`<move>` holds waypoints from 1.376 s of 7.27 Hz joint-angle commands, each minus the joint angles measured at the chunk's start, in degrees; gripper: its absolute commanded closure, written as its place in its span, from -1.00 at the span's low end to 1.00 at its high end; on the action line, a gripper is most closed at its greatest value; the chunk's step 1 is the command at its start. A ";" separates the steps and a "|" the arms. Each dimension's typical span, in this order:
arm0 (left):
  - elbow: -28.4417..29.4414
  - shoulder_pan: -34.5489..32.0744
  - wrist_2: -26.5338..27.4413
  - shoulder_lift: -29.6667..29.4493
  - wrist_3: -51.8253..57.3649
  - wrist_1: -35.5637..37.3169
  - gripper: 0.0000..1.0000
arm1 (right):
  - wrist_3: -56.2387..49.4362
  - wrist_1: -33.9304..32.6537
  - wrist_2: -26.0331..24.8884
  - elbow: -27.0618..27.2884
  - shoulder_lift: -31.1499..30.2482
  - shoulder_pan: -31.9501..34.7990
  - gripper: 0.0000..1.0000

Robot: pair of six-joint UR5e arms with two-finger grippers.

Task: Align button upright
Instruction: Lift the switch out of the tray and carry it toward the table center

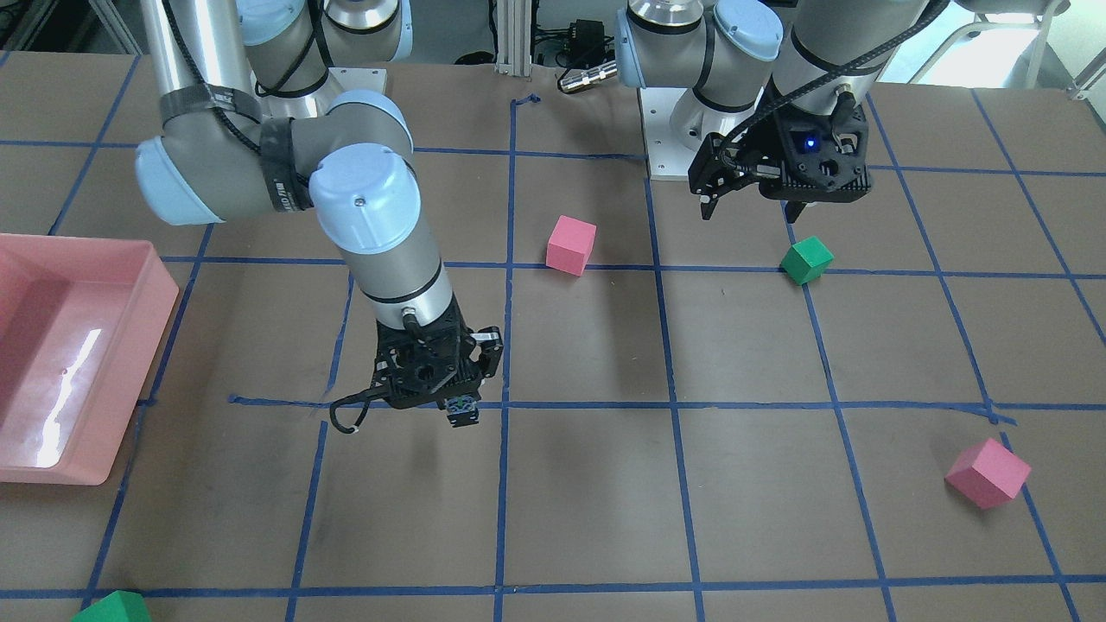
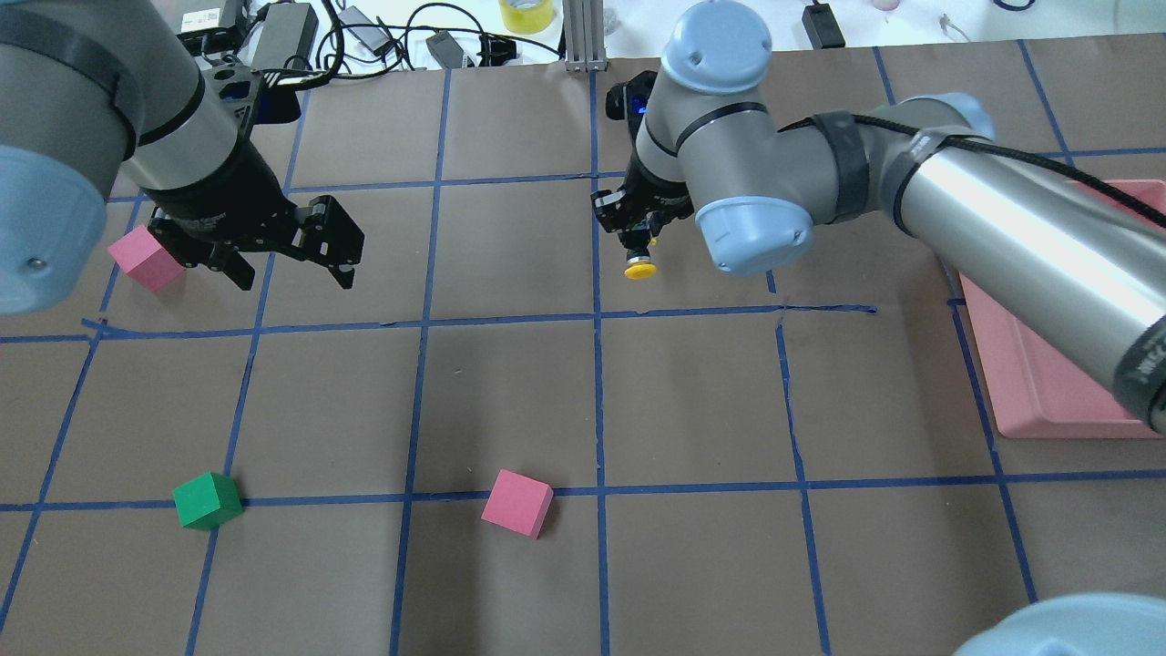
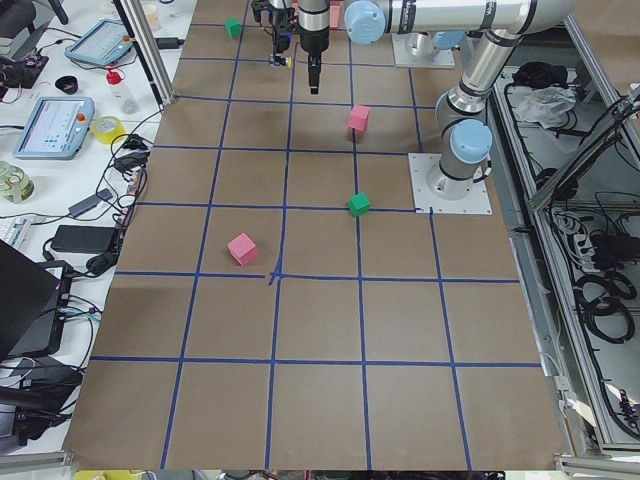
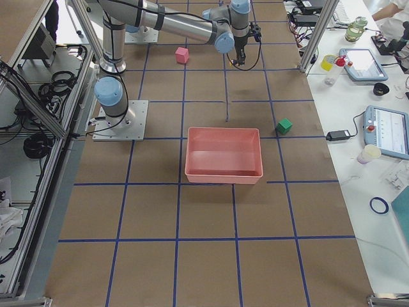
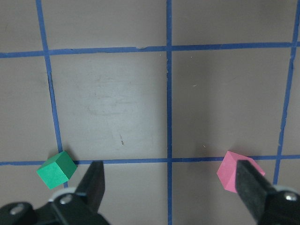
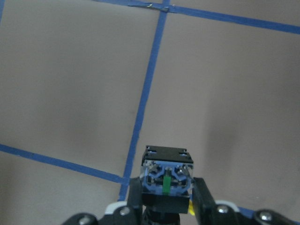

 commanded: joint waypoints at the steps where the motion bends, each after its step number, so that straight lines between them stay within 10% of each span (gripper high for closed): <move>1: -4.24 -0.07 -0.44 3.35 -0.86 2.94 -1.00 | 1.22 -1.88 -0.16 0.27 3.14 3.59 1.00; 6: -11.28 -0.60 -0.62 9.78 -0.77 3.40 -1.00 | 2.80 -2.68 0.80 1.76 6.67 4.13 1.00; 10: -17.00 -1.56 -1.85 12.86 -0.86 4.98 -0.75 | 1.75 -6.08 2.30 2.74 5.79 4.13 -1.00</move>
